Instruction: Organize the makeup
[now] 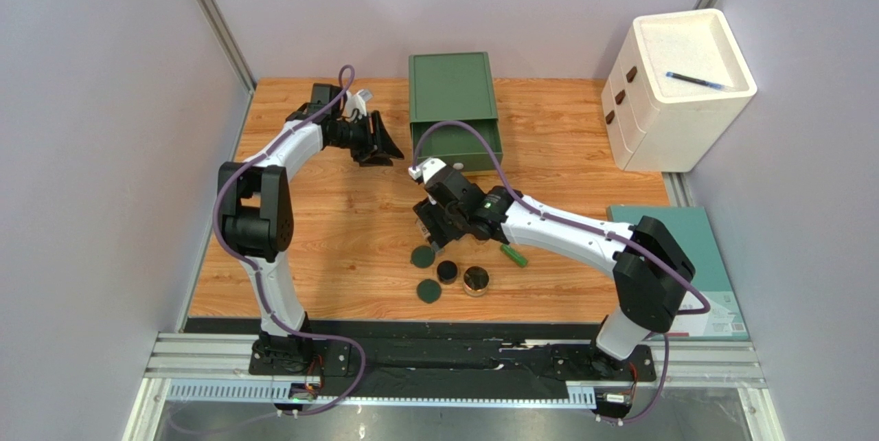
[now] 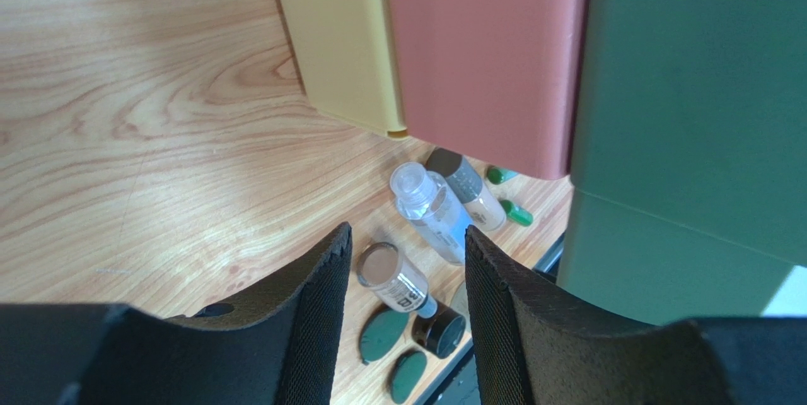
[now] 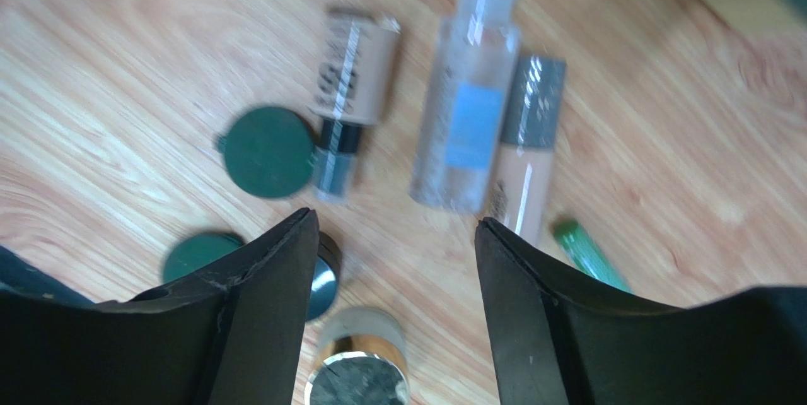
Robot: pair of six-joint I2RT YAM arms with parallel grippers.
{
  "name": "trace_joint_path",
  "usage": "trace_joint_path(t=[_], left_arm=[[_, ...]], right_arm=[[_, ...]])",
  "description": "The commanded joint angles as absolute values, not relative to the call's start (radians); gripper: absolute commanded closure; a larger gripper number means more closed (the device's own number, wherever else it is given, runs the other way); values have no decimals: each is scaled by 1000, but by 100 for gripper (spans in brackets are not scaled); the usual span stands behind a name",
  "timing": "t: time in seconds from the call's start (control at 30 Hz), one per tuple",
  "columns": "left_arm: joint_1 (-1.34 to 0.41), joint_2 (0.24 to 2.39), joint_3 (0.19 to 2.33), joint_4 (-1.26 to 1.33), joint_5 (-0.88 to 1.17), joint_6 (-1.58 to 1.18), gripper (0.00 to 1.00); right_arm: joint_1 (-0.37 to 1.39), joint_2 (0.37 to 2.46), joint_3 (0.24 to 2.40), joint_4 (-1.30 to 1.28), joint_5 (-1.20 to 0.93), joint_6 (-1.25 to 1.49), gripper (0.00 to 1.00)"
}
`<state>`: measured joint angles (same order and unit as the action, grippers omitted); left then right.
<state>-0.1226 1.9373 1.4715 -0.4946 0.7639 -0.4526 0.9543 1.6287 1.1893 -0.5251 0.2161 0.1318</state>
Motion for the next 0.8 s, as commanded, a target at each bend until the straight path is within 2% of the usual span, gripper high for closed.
trace_joint_path(t=[0.0, 0.3, 0.77], left_arm=[[-121, 1882, 1453, -508, 750, -410, 46], [-115, 1864, 1425, -520, 744, -397, 46], [-84, 1842, 1404, -549, 738, -361, 46]], right_arm=[[959, 1710, 1316, -488, 118, 100, 36], [960, 1902, 1442, -492, 89, 75, 37], [960, 2054, 1516, -500, 115, 106, 41]])
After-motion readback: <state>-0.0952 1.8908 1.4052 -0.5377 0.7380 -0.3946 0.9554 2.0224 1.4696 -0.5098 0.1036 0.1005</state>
